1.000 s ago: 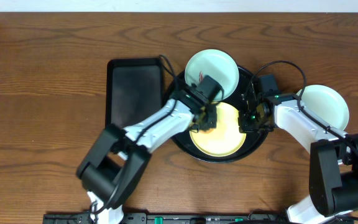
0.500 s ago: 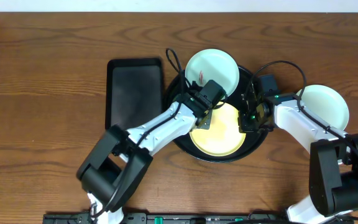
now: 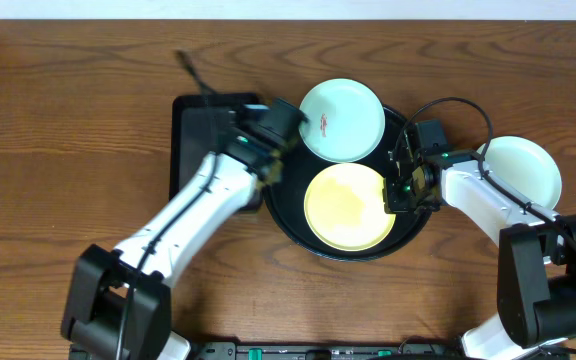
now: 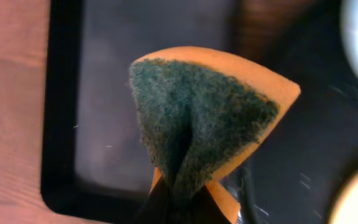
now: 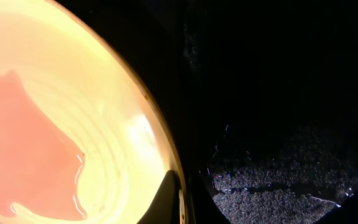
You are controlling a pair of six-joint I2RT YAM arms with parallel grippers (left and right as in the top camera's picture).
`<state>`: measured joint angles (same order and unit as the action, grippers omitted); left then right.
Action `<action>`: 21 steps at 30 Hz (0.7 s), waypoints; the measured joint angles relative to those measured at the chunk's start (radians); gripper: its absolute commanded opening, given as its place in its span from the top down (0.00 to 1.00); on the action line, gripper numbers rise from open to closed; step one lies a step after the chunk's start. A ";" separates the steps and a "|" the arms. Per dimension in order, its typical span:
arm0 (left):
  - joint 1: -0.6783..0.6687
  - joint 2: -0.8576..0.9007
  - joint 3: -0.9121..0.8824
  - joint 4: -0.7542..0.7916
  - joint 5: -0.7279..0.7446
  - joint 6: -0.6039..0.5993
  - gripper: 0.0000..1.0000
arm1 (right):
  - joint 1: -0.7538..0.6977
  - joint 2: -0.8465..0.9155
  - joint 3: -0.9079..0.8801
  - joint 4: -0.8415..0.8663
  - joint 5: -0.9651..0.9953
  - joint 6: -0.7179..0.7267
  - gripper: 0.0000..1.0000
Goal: Clean dirty plates on tray and stack at the side
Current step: 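Return the sponge with the left gripper to the black rectangular tray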
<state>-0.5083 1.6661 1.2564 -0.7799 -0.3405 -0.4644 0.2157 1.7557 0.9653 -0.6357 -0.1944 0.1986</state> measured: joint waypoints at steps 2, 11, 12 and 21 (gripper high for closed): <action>0.086 0.000 -0.017 0.020 0.058 -0.008 0.92 | 0.000 0.000 0.000 0.000 0.000 -0.003 0.99; 0.338 0.016 -0.125 0.116 0.267 0.001 0.78 | 0.000 0.000 0.000 0.000 0.000 -0.018 0.99; 0.341 0.019 -0.129 0.120 0.277 0.013 0.64 | 0.000 0.000 0.000 0.000 0.000 -0.019 0.99; 0.341 -0.036 -0.124 0.023 0.328 0.083 0.23 | -0.001 0.000 0.000 0.003 -0.009 -0.038 0.99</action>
<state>-0.1669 1.6299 1.1324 -0.7567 -0.0124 -0.3817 0.2146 1.7557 0.9653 -0.6327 -0.2035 0.1608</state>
